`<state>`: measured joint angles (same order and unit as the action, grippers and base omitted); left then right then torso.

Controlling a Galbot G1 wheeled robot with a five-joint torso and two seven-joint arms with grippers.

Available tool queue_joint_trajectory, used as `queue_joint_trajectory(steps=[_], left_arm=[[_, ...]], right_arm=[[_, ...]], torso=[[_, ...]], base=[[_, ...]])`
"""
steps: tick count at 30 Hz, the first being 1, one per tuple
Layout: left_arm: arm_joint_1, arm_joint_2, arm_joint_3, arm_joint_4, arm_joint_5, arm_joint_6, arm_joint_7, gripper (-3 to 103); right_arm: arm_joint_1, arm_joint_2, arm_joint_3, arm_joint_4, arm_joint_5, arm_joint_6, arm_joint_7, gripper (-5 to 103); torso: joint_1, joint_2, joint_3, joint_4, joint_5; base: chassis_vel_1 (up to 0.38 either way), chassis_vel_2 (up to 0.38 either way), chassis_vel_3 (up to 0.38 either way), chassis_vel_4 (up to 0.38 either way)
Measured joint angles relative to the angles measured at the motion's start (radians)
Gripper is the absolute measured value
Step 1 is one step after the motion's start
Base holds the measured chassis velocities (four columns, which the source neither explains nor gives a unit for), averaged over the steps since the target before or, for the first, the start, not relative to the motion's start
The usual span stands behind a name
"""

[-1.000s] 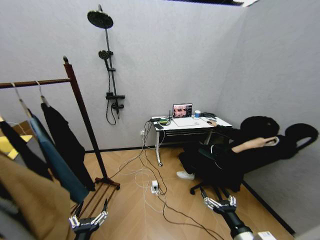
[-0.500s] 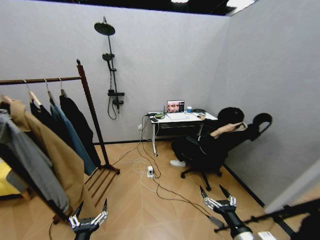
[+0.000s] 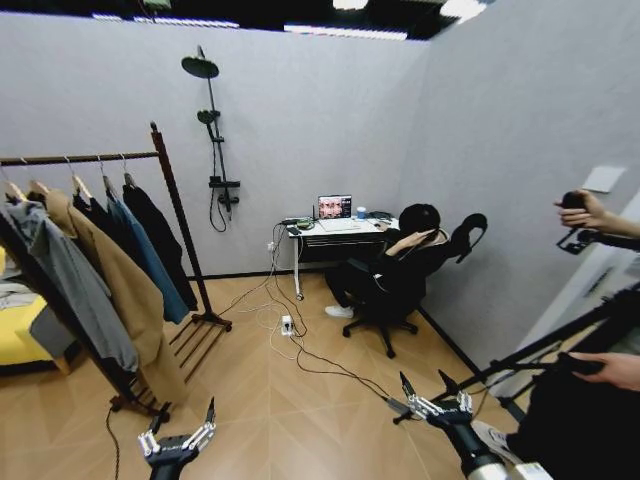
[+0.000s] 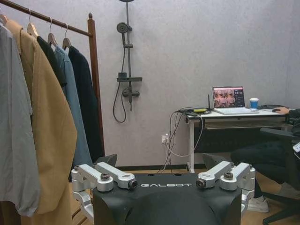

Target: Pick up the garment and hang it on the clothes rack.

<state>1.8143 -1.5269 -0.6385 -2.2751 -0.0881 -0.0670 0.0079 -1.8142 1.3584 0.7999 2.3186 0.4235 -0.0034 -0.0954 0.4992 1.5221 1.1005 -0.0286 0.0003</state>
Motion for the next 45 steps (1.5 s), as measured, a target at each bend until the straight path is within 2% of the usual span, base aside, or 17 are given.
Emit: queue_joint_trajectory(steps=[21, 45], left_arm=[[0.0, 0.0, -0.001, 0.0, 0.0, 0.0, -0.001, 100], [0.0, 0.0, 0.0, 0.0, 0.0, 0.0, -0.001, 100]], right_arm=[[0.0, 0.0, 0.0, 0.0, 0.0, 0.0, 0.0, 100], [0.0, 0.0, 0.0, 0.0, 0.0, 0.0, 0.0, 100]], torso=[[-0.001, 0.0, 0.0, 0.0, -0.0006], [0.0, 0.0, 0.0, -0.0001, -0.0002]], base=[[0.184, 0.015, -0.184, -0.009], [-0.008, 0.01, 0.024, 0.01]])
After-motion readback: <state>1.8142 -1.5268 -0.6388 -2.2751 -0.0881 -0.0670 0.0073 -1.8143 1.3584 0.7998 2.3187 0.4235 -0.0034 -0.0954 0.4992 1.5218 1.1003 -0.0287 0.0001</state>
